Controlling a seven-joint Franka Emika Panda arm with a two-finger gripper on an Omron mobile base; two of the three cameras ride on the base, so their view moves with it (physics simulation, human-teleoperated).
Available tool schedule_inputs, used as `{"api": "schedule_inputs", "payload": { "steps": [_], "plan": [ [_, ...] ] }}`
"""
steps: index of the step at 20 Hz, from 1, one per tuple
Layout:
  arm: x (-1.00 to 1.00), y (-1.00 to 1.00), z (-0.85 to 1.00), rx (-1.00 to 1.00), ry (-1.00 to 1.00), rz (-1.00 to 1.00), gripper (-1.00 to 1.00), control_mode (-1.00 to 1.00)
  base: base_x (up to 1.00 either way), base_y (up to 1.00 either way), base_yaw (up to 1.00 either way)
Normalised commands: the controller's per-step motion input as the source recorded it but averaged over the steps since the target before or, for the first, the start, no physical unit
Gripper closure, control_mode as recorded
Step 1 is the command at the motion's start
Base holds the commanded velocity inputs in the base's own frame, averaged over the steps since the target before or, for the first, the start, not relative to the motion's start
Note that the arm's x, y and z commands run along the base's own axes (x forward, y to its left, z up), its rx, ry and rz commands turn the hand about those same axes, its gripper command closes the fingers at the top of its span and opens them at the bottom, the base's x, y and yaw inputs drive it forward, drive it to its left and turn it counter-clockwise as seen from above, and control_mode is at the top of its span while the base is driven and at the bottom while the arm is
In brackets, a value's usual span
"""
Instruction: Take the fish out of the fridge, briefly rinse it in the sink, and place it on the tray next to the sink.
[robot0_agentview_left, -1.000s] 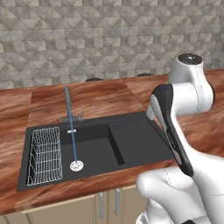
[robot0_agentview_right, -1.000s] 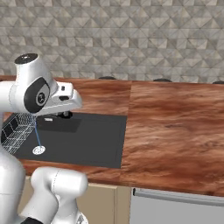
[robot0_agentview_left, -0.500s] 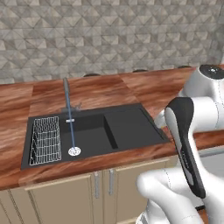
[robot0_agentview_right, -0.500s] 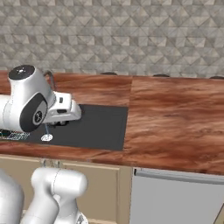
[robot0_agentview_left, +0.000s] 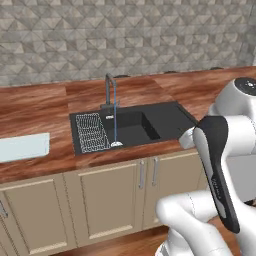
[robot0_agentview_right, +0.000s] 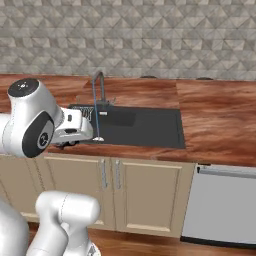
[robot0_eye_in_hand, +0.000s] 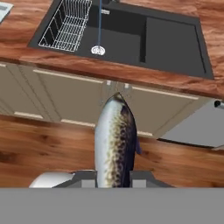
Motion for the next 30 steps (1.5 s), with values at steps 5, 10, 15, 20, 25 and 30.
{"api": "schedule_inputs", "payload": {
  "steps": [5, 10, 15, 20, 25, 30],
  "plan": [
    [0.00, 0.00, 0.00, 0.00, 0.00, 0.00, 1.00, 1.00, -0.13, 1.00, -0.09],
    [0.00, 0.00, 0.00, 0.00, 0.00, 0.00, 1.00, 1.00, 0.11, 1.00, -0.14],
    [0.00, 0.00, 0.00, 0.00, 0.00, 0.00, 1.00, 1.00, 0.50, 1.00, -0.20],
    [0.00, 0.00, 0.00, 0.00, 0.00, 0.00, 1.00, 1.00, 0.91, 1.00, -0.20],
    [0.34, 0.07, -0.02, 0.00, 0.02, 0.00, 1.00, -1.00, 0.41, 0.22, -0.06],
    [1.00, 0.46, -0.27, 0.00, 0.15, 0.24, 1.00, -1.00, 0.00, 0.00, 0.00]
  ]
}}
